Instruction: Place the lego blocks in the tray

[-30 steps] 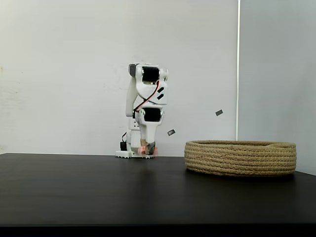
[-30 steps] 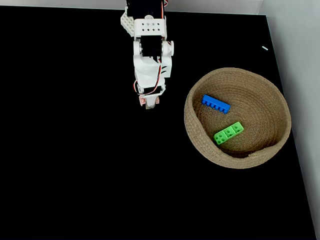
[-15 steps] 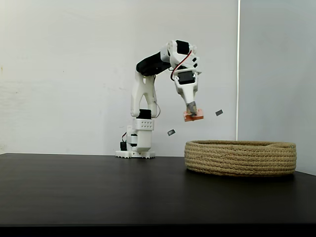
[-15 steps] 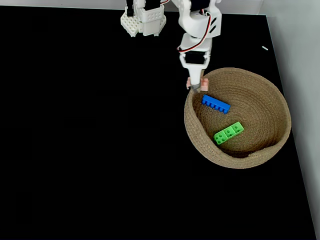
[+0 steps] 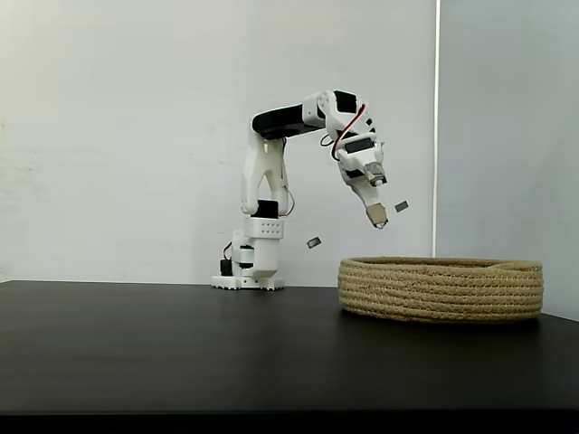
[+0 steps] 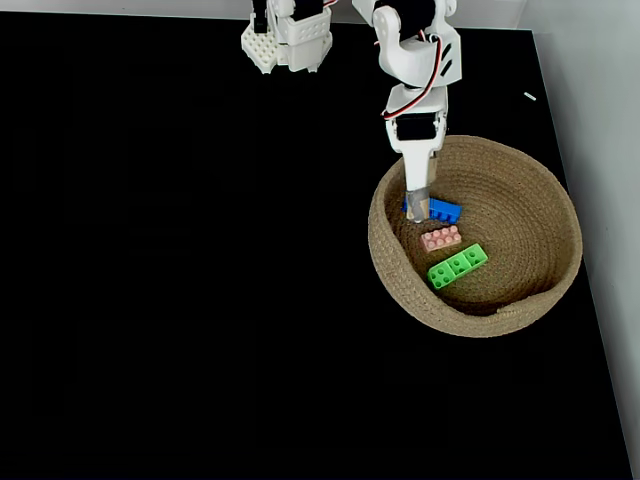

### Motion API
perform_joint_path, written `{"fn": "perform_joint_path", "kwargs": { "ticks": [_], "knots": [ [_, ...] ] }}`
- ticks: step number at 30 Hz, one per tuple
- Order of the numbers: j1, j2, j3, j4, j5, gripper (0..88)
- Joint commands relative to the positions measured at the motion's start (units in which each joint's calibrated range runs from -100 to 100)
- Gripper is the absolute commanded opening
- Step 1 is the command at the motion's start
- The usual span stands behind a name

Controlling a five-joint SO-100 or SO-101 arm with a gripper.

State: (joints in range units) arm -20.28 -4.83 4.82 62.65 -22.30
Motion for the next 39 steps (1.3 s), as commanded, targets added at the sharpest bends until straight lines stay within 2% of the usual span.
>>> {"fn": "perform_joint_path", "kwargs": {
  "ticks": [1,4,11,21,25,33,39],
  "knots": [
    [2.6,-6.4,0.4,7.4,2.1,29.5],
    [5.2,-11.0,7.6,10.4,3.7,0.3],
    [12.7,-26.1,32.1,4.1,8.3,0.2],
    [21.8,-54.0,68.5,-17.5,16.6,0.2],
    [23.5,-65.2,81.0,-23.0,19.2,0.2],
    [24.6,-80.2,90.2,-20.4,20.6,0.2],
    [24.9,-92.2,93.4,-14.1,20.6,0.2]
  ]
}}
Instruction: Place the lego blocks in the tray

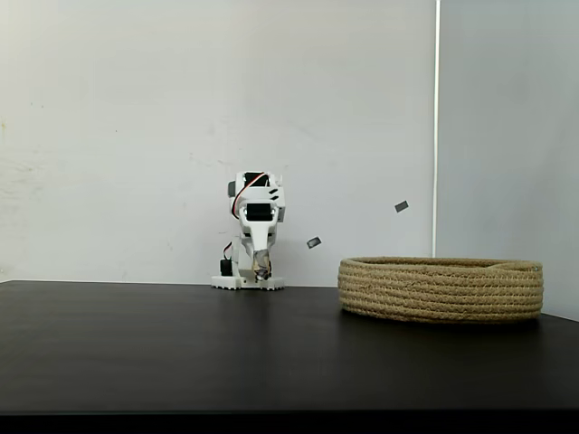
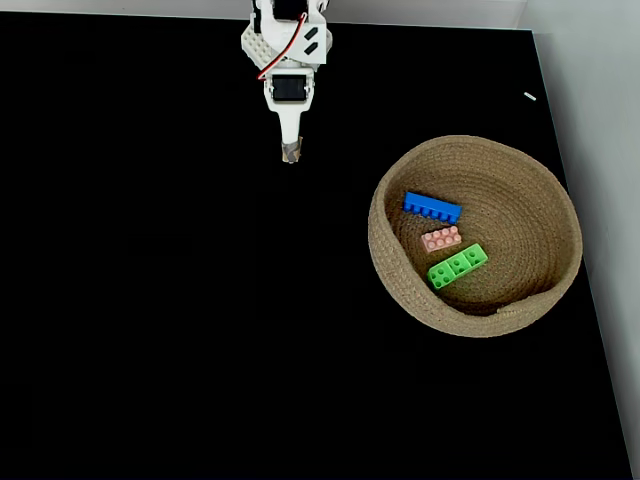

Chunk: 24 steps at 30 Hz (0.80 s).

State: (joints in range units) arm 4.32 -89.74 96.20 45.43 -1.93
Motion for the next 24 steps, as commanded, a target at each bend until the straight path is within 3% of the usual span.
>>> {"fn": "perform_joint_path", "kwargs": {
  "ticks": [1,24],
  "knots": [
    [0.1,-9.0,2.5,4.1,0.5,0.2],
    [-3.2,-9.1,2.2,4.6,0.6,0.2]
  ]
}}
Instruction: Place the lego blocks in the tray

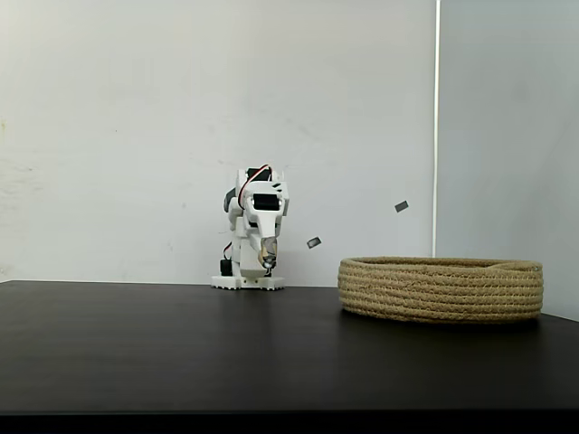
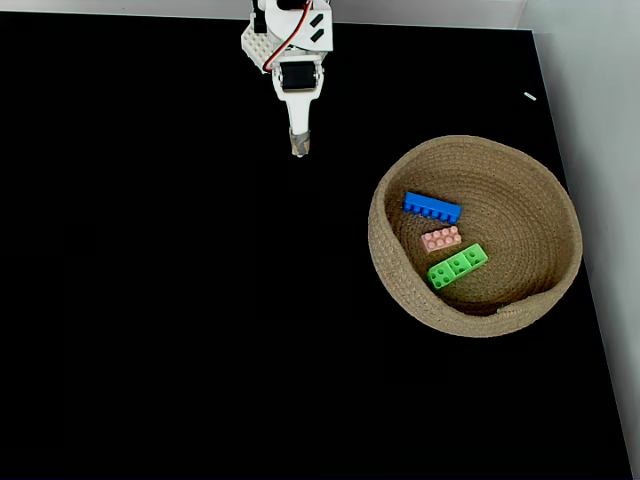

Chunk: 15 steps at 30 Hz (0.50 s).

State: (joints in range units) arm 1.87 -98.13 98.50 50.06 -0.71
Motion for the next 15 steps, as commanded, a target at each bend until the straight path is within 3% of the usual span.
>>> {"fn": "perform_joint_path", "kwargs": {
  "ticks": [1,15],
  "knots": [
    [-0.8,-0.7,0.0,-0.1,-0.7,0.2],
    [-2.3,-0.7,0.0,0.0,0.6,0.2]
  ]
}}
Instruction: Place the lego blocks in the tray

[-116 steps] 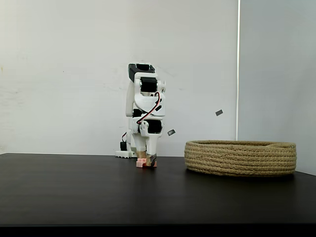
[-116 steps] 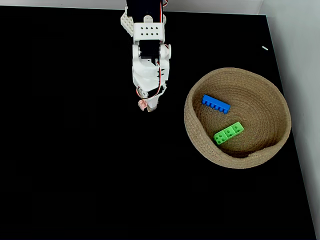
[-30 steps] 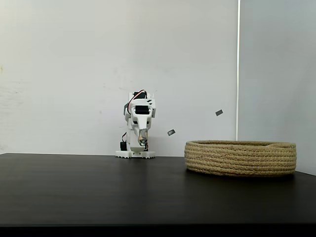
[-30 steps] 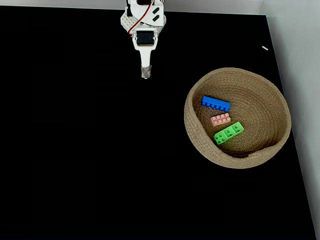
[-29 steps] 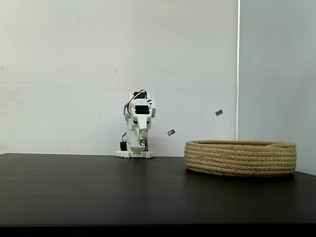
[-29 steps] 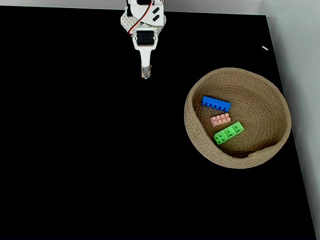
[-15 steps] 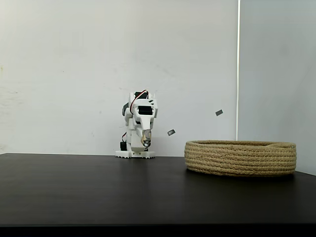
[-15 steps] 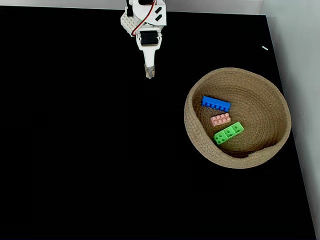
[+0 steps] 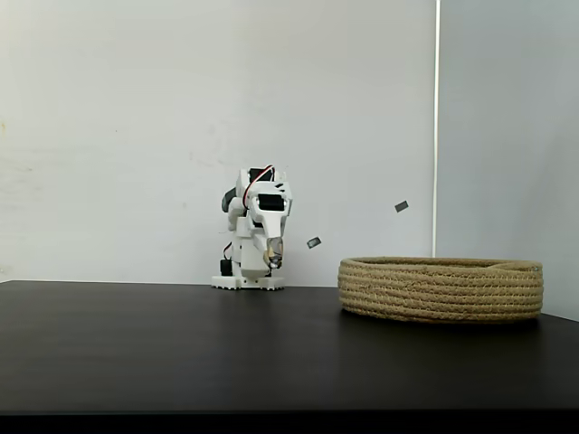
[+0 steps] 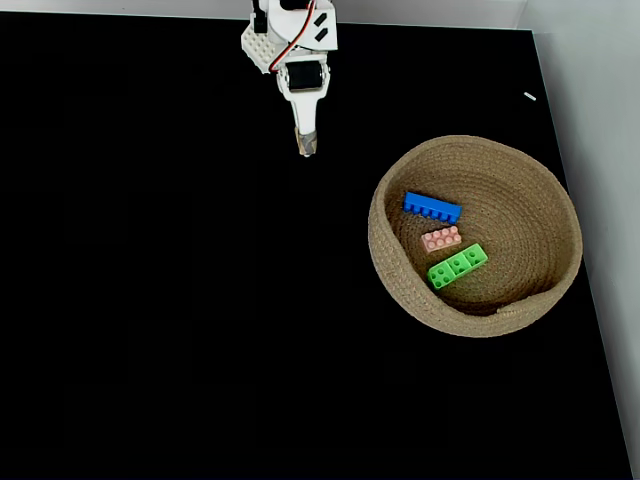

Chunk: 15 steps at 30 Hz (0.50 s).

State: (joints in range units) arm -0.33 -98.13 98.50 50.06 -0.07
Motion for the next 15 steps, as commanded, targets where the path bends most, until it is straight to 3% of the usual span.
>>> {"fn": "perform_joint_path", "kwargs": {
  "ticks": [1,15],
  "knots": [
    [0.1,-0.7,0.0,0.0,-0.1,0.2],
    [0.2,-0.7,0.0,-0.1,-0.6,0.1]
  ]
}}
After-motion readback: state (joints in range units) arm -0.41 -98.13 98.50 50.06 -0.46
